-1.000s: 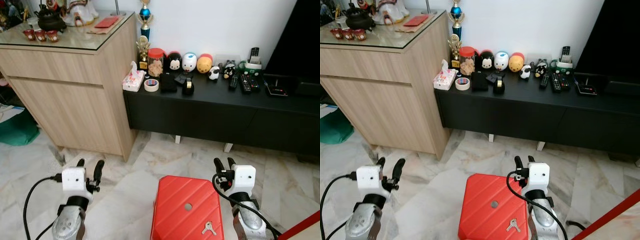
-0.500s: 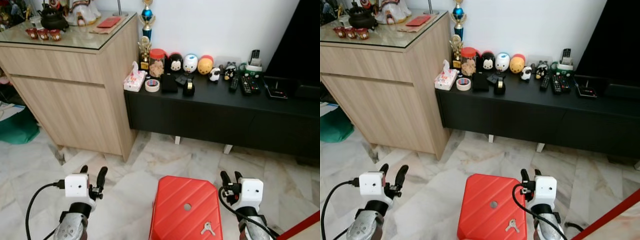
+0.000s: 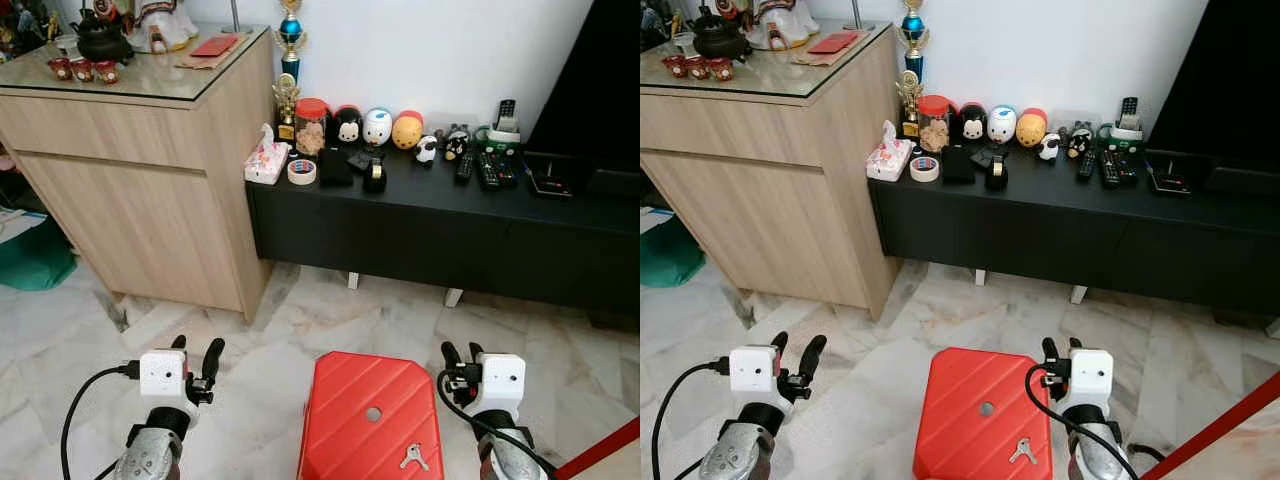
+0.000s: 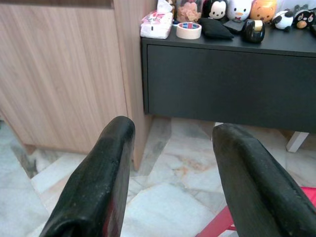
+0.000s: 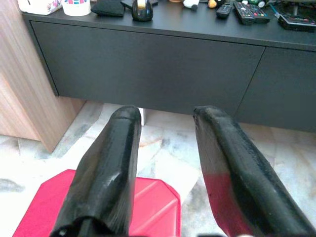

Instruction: Hang keys on a hook

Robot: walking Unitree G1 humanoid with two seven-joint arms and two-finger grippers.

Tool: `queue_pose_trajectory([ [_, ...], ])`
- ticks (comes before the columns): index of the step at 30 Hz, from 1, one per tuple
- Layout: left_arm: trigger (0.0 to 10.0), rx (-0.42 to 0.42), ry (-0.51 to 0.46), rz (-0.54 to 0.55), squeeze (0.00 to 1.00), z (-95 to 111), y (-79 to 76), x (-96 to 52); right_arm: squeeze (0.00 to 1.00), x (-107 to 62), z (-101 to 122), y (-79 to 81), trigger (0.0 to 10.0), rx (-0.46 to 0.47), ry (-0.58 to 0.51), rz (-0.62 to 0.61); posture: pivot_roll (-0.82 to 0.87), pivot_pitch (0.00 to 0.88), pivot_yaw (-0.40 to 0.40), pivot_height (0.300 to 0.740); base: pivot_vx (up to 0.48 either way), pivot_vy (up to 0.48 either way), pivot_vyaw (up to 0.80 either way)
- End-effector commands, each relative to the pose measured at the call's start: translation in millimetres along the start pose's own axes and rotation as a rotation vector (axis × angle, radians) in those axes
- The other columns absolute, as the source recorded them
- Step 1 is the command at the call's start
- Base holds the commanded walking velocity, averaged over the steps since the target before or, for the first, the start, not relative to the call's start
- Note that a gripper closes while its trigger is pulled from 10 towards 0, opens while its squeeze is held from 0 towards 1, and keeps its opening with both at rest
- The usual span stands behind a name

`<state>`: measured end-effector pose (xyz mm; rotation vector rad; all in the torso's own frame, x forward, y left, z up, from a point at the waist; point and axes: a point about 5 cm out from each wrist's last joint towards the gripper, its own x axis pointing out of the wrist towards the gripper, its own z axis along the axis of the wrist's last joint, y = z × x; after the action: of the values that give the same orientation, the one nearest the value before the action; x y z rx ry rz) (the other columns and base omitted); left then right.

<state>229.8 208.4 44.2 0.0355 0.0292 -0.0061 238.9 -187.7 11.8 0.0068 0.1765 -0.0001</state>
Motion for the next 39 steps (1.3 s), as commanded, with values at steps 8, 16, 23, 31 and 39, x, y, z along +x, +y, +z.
queue_pose_trajectory([
  [8,10.0,-0.019,0.019,0.005,0.0,-2.1,-3.0,-1.4,0.0,4.2,-0.9,-5.6,10.0,-0.005,0.045,-0.017,0.05,0.0,-0.055,0.736,0.0,0.0,0.0],
  [16,10.0,-0.014,0.024,-0.001,0.0,0.0,0.3,5.3,0.0,6.7,-0.7,-7.3,10.0,-0.003,0.052,-0.033,0.04,0.0,-0.04,0.692,0.0,0.0,0.0],
  [23,10.0,-0.01,0.026,0.001,0.0,0.7,2.4,4.2,0.0,7.8,-0.5,-4.5,10.0,0.005,0.047,-0.028,0.04,0.0,-0.032,0.659,0.0,0.0,0.0],
  [31,10.0,-0.008,0.027,-0.004,0.0,2.1,1.4,5.8,0.0,7.4,-2.5,-6.1,10.0,0.002,0.058,-0.028,0.05,0.0,-0.027,0.659,0.0,0.0,0.0],
  [39,10.0,-0.007,0.026,-0.006,0.0,4.0,-0.6,10.0,0.0,9.5,-3.5,-2.3,10.0,0.008,0.066,-0.006,0.05,0.0,-0.026,0.659,0.0,0.0,0.0],
])
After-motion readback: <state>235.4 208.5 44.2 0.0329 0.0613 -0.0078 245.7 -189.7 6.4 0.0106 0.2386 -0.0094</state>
